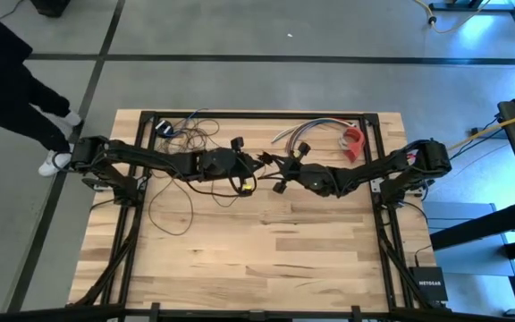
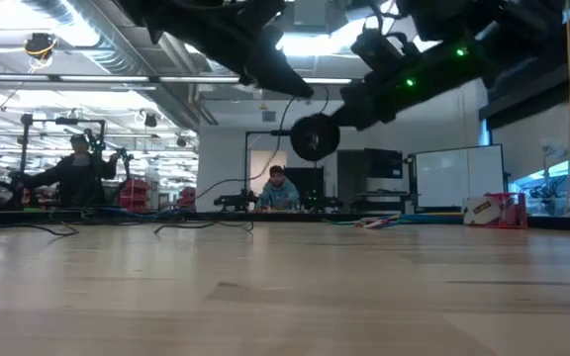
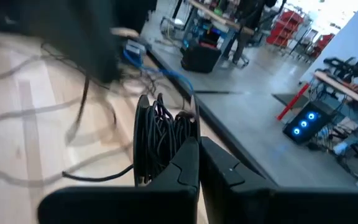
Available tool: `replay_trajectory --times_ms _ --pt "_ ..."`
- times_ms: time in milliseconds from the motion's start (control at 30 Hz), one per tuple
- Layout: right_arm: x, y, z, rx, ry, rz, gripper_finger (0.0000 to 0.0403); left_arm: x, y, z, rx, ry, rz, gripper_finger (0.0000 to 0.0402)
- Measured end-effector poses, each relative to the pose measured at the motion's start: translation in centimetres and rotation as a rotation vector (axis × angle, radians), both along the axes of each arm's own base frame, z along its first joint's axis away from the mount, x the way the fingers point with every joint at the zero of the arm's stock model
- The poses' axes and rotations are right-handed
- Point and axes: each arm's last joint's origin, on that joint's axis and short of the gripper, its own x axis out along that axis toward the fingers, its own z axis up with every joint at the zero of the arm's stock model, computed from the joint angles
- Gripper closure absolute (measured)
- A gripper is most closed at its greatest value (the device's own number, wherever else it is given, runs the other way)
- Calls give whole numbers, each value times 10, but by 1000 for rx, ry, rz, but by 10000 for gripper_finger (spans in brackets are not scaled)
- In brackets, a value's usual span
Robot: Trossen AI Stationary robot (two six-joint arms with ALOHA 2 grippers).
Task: Coiling cords
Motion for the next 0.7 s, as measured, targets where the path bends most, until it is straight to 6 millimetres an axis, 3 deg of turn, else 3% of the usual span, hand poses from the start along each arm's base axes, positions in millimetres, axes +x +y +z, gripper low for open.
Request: replay_trajectory --times_ms 300,700 --pt "11 -4 19 -45 -43 -10 397 3 -13 -10 -9 47 -36 399" --pt "26 -2 52 -147 -62 42 397 5 -11 -20 -47 80 -11 398"
